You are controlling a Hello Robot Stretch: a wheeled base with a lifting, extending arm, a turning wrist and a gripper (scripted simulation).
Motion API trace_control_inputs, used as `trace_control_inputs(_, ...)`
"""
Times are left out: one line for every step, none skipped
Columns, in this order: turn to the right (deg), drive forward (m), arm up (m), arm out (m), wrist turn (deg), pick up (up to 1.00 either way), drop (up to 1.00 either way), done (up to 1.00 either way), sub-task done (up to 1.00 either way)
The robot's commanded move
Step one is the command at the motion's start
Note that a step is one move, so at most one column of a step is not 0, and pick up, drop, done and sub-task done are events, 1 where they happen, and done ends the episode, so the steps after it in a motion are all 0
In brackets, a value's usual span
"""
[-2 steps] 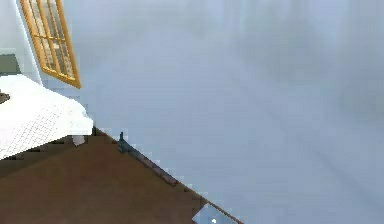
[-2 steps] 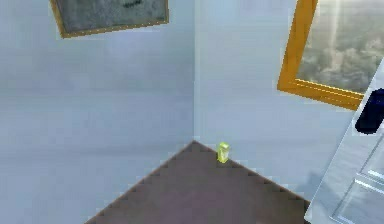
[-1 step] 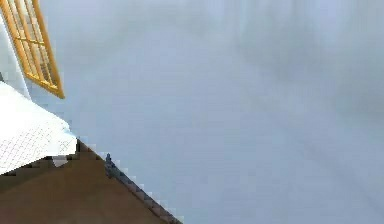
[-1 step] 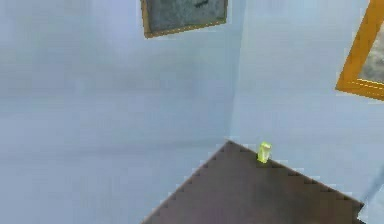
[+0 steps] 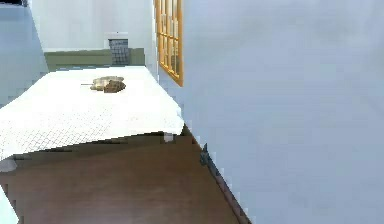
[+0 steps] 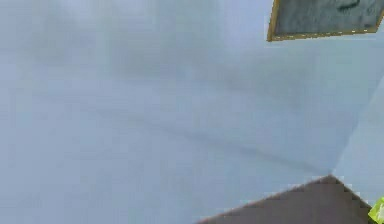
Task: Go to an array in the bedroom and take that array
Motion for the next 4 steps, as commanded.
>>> trace_control_inputs(0.0,0.6,0.0,0.0,0.0,0.0,0.0,0.0,0.0)
trace_control_inputs(-45.0,0.0,0.0,0.0,0.0,0.0,0.0,0.0,0.0)
trace_control_inputs(-42.0,0.0,0.0,0.0,0.0,0.0,0.0,0.0,0.0)
trace_control_inputs(0.0,0.5,0.0,0.0,0.0,0.0,0.0,0.0,0.0)
